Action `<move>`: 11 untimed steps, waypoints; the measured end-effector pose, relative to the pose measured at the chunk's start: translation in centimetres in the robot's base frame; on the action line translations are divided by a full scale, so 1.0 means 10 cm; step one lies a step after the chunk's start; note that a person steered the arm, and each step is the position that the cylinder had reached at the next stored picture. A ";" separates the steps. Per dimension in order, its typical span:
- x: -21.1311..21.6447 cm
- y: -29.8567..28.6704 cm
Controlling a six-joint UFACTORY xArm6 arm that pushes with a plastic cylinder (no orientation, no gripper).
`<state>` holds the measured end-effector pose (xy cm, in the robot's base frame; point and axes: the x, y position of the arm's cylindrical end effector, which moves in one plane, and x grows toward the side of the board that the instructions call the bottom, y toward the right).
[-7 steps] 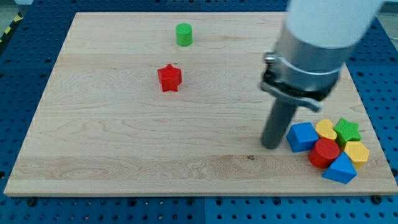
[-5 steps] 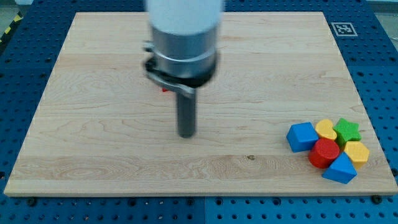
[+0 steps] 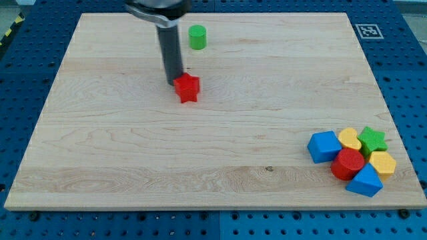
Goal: Move the red star above the blue cube
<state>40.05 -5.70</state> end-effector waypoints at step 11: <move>0.75 1.14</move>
<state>47.55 5.66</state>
